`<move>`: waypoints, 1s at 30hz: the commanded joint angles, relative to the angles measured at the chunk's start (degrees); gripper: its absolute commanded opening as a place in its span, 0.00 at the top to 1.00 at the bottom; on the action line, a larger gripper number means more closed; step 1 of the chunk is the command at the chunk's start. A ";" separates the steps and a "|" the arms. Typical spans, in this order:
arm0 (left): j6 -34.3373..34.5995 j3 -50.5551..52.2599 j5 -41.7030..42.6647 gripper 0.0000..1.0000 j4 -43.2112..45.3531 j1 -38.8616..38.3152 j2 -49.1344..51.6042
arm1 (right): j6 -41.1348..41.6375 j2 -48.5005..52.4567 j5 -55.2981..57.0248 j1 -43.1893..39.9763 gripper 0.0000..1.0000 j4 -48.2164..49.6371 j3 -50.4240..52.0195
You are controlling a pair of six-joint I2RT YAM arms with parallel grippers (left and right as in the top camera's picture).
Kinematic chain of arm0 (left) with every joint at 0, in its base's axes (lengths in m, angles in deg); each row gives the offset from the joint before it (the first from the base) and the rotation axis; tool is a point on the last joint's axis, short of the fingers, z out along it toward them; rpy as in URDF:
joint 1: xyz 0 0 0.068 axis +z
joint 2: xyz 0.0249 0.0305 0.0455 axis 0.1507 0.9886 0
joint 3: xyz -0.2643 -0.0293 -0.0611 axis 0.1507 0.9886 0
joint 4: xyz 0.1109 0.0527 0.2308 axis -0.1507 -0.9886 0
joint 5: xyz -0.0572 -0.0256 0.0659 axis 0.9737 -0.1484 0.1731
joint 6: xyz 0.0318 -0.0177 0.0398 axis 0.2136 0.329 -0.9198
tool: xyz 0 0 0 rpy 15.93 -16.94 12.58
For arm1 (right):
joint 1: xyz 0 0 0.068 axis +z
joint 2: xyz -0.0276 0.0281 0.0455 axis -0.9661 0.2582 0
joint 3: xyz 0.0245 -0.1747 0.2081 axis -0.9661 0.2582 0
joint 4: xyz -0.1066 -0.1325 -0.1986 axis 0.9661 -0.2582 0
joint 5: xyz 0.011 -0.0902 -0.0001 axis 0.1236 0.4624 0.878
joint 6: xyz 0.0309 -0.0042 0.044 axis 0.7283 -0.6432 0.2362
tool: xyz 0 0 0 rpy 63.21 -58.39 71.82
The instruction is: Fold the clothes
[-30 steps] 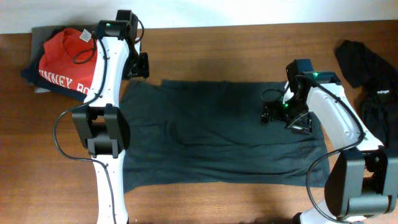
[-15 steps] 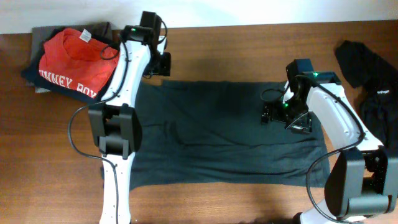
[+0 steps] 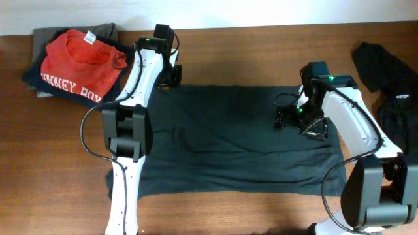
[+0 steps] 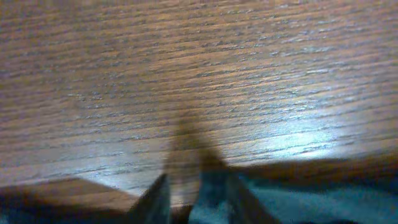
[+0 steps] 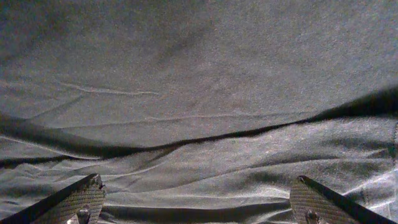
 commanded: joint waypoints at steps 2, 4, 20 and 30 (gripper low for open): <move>-0.63 0.37 -1.51 0.93 0.07 -0.02 1.60 | 0.44 -1.38 0.70 0.39 0.01 0.02 0.26; -0.63 0.33 -1.51 0.99 0.00 -0.04 1.57 | 0.44 -1.38 0.70 0.39 0.01 0.00 0.26; 3.32 -19.93 -1.46 0.99 -17.84 -0.13 -2.10 | 0.46 -1.27 0.70 0.39 0.12 0.63 0.26; 4.70 -20.50 1.66 0.99 -28.85 -0.52 -2.56 | 2.67 -1.16 0.68 0.26 0.13 2.01 0.26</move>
